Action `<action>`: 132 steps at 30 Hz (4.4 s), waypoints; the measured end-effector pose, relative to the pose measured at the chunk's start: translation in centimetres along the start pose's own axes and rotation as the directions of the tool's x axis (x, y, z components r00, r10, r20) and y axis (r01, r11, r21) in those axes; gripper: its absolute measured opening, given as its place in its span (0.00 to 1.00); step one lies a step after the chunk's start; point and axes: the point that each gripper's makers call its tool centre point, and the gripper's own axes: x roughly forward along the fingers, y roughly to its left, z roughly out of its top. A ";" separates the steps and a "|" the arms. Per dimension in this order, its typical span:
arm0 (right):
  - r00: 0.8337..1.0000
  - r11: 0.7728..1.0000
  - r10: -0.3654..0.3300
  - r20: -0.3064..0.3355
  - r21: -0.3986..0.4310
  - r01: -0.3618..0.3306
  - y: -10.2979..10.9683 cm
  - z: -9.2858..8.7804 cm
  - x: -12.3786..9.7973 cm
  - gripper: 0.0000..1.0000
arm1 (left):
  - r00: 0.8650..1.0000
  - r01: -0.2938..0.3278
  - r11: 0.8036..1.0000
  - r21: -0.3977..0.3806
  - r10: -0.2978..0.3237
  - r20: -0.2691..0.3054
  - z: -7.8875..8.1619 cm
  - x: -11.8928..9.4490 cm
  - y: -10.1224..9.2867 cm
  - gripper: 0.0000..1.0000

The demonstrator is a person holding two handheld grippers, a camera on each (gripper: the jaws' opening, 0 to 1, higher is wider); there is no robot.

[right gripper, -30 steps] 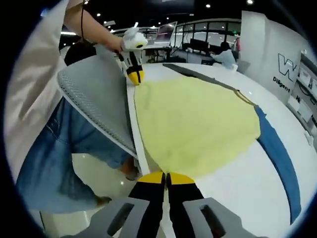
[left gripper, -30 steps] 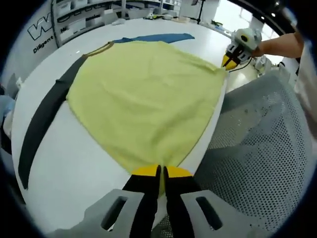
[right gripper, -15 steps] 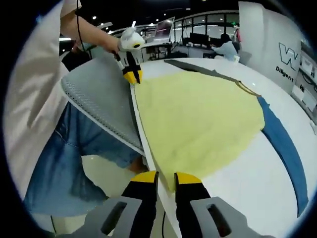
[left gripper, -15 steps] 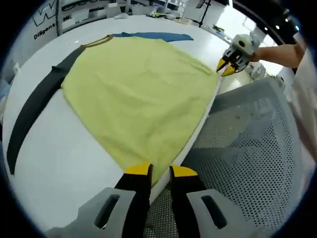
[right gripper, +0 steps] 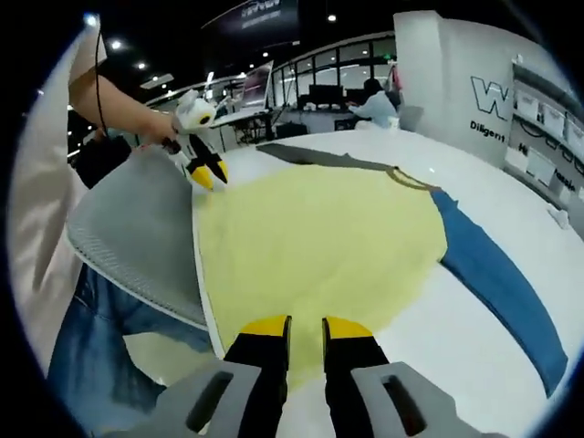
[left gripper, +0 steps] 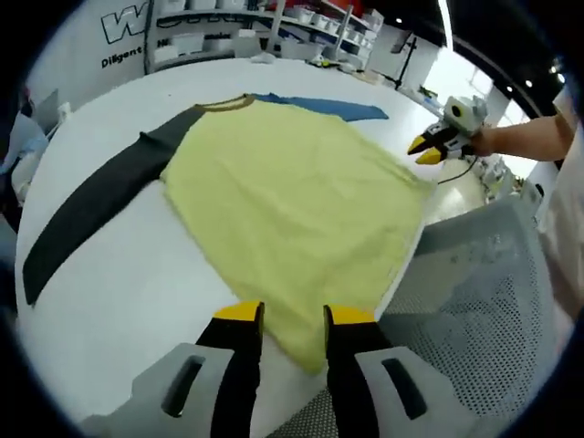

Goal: Fold the garment on the visible template until the final outline fits inside the template.

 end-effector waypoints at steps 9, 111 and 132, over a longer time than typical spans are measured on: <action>0.996 1.000 0.027 -0.085 -0.002 -0.028 1.2 -3.4 1.4 0.09 | 0.996 0.033 0.999 0.043 -0.029 -0.083 -2.4 0.2 -1.2 0.17; 0.917 0.902 -0.398 -0.024 0.175 0.396 -33.7 3.8 5.6 0.14 | 0.973 -0.231 0.972 -0.036 0.232 0.010 17.5 6.4 27.3 0.09; 0.853 0.827 -0.500 -0.148 0.213 0.521 -31.9 -4.4 -4.9 0.17 | 0.873 -0.485 0.837 -0.253 0.479 -0.086 3.5 -6.1 32.9 0.33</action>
